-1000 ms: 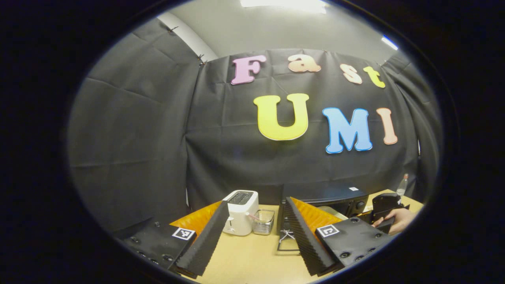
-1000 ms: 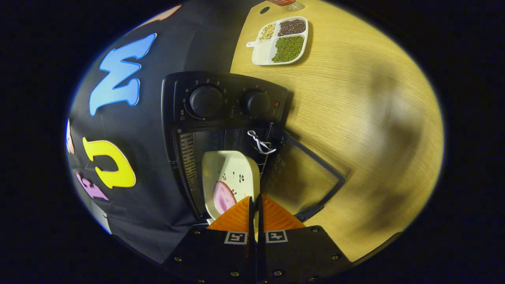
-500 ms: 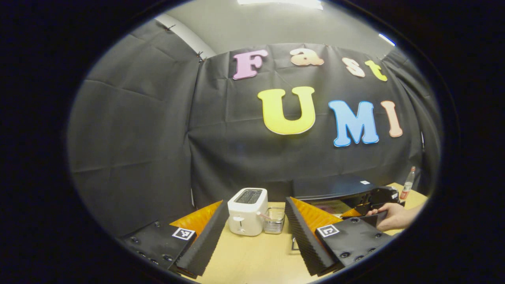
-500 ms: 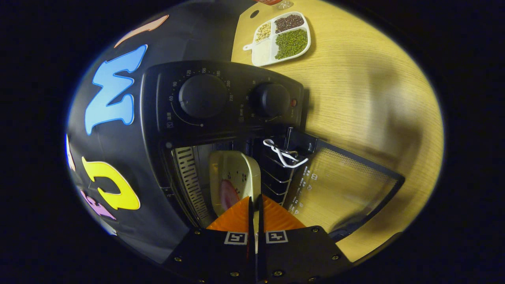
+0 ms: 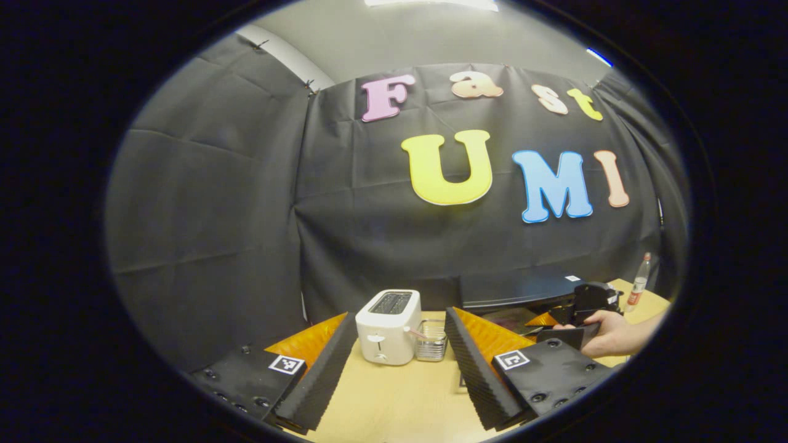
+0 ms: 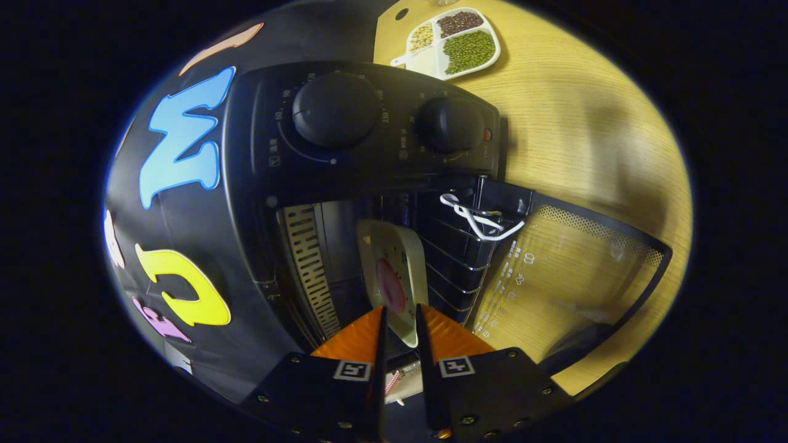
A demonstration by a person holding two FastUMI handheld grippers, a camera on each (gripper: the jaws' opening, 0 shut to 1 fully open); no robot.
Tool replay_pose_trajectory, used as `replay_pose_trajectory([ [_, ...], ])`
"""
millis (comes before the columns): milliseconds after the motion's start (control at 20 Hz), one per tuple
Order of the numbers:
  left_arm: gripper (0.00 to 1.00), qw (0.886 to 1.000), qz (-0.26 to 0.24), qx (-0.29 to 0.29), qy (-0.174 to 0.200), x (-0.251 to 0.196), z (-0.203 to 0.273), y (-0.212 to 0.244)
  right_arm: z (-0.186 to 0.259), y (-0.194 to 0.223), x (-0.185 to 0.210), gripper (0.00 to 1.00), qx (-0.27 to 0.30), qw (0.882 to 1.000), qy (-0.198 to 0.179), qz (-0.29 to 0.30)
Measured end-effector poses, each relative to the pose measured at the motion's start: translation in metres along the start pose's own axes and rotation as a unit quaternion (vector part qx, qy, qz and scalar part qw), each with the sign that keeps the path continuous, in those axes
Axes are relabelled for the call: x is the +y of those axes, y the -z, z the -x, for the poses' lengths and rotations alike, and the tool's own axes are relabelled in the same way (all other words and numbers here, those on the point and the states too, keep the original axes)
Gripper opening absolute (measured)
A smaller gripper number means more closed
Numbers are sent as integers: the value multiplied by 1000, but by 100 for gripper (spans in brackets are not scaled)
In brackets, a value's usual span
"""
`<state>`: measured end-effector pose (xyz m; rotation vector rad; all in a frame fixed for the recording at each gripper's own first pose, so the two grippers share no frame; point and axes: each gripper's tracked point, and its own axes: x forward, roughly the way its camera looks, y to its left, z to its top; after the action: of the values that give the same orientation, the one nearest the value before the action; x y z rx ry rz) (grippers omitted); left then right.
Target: Open the electric oven with the left hand, put the food in, and close the electric oven.
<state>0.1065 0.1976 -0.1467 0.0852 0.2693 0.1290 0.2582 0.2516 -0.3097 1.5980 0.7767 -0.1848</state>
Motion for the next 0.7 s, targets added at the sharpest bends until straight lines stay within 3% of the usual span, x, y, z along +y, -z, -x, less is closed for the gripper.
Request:
replay_pose_trajectory([
  [150, 93, 1000, -1, -3, 9, -14, -2, 0, 13, 3, -4, 87, 2, 997, 9, 73],
  [200, 90, 1000, 0, -4, 12, -16, 2, -1, 18, 7, -6, 97, 7, 995, 11, 95],
  [350, 100, 1000, 8, -1, 21, -29, 6, 2, 40, 12, -4, 97, 20, 988, 9, 156],
  [450, 100, 1000, 9, -1, 27, -37, 8, 3, 58, 14, -1, 97, 24, 978, 0, 209],
  [550, 100, 999, 9, 0, 31, -46, 11, 5, 80, 18, 0, 97, 29, 963, -12, 267],
  [650, 90, 999, 10, 4, 38, -56, 13, 9, 102, 20, 1, 97, 30, 944, -22, 327],
  [700, 93, 999, 11, 8, 43, -62, 14, 13, 113, 21, 2, 97, 30, 934, -30, 356],
])
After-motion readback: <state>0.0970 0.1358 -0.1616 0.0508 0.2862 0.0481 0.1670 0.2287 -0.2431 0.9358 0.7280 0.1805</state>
